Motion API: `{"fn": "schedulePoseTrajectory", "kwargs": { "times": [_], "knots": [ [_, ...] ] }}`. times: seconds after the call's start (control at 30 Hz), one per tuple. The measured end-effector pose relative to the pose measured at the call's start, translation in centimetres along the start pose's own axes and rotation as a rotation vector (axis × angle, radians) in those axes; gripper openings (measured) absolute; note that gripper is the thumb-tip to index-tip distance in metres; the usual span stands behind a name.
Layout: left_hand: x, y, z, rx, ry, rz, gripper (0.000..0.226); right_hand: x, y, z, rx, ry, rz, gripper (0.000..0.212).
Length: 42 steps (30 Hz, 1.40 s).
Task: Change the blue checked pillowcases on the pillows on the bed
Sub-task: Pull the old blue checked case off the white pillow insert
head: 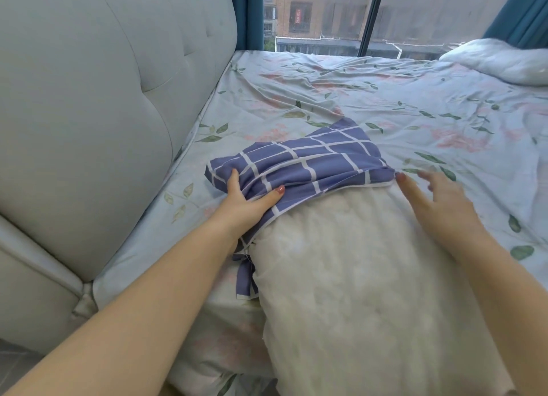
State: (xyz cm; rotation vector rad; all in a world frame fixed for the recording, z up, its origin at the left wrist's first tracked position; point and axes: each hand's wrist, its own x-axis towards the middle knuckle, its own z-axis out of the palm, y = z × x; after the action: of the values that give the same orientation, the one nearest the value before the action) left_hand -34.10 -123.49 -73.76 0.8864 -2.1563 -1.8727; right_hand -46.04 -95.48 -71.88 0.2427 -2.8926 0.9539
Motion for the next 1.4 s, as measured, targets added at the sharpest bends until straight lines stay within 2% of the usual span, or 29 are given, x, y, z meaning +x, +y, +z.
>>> {"fn": "schedulePoseTrajectory", "kwargs": {
  "times": [0.03, 0.1, 0.17, 0.27, 0.37, 0.43, 0.47, 0.57, 0.73, 0.83, 0.93, 1.03, 1.1, 1.13, 1.27, 1.3, 1.4],
  "knots": [
    [0.0, -0.1, 0.0, 0.009, -0.019, -0.016, 0.117, 0.2, 1.2, -0.1, -0.011, -0.106, 0.069, 0.083],
    [0.1, -0.3, 0.1, 0.031, -0.047, -0.032, 0.121, 0.5, 2.7, 0.1, 0.029, -0.253, 0.085, 0.085],
    [0.2, -0.4, 0.2, 0.056, -0.068, -0.049, 0.123, 0.5, 3.2, 0.6, 0.064, -0.253, 0.045, 0.083],
    [0.0, -0.5, 0.3, 0.046, -0.071, -0.066, 0.127, 0.0, 2.4, 0.9, 0.108, -0.194, 0.020, 0.059],
    [-1.1, -0.7, 0.7, -0.191, 0.104, -0.013, 0.128, -0.2, 2.3, 1.1, 0.148, -0.198, 0.000, 0.054],
    [-2.2, -1.2, 1.2, -0.326, 0.229, -0.104, 0.124, 0.0, 2.6, 1.2, 0.169, -0.200, 0.018, 0.051],
    [-2.7, -1.6, 1.5, -0.348, 0.212, -0.185, 0.125, 0.0, 2.6, 1.3, 0.182, -0.206, 0.025, 0.048],
    [-3.9, -2.1, 2.3, -0.323, -0.016, -0.366, 0.134, -0.1, 2.1, 1.4, 0.192, -0.201, 0.024, 0.045],
    [-3.7, -1.2, 3.6, -0.304, -0.113, -0.332, 0.139, -0.2, 1.5, 1.6, 0.243, -0.105, 0.005, 0.046],
    [-4.0, -0.9, 4.2, -0.336, -0.074, -0.277, 0.144, -0.8, 0.2, 1.6, 0.348, -0.117, -0.026, 0.050],
    [-4.4, -1.3, 5.6, -0.410, 0.066, -0.151, 0.126, -1.8, -1.1, 0.6, 0.426, -0.156, -0.067, 0.050],
    [-4.0, -1.0, 6.1, -0.425, 0.141, 0.103, 0.085, -2.6, -1.0, -1.4, 0.429, -0.196, -0.085, 0.053],
    [-3.5, 0.0, 5.4, -0.394, 0.153, 0.218, 0.062, -3.1, 0.0, -2.8, 0.349, -0.238, -0.070, 0.071],
    [-3.3, 0.5, 5.0, -0.390, 0.161, 0.233, 0.057, -3.4, 0.8, -3.5, 0.316, -0.265, -0.045, 0.082],
    [-2.1, 0.2, 3.8, -0.399, 0.183, 0.153, 0.052, -5.1, 4.7, -5.8, 0.072, -0.365, 0.106, 0.118],
    [-2.0, 0.0, 3.8, -0.398, 0.189, 0.123, 0.051, -5.6, 5.9, -6.1, 0.048, -0.411, 0.154, 0.119],
    [-1.4, -0.4, 3.6, -0.394, 0.188, 0.070, 0.058, -7.9, 8.3, -6.7, 0.104, -0.554, 0.298, 0.090]
  ]
}}
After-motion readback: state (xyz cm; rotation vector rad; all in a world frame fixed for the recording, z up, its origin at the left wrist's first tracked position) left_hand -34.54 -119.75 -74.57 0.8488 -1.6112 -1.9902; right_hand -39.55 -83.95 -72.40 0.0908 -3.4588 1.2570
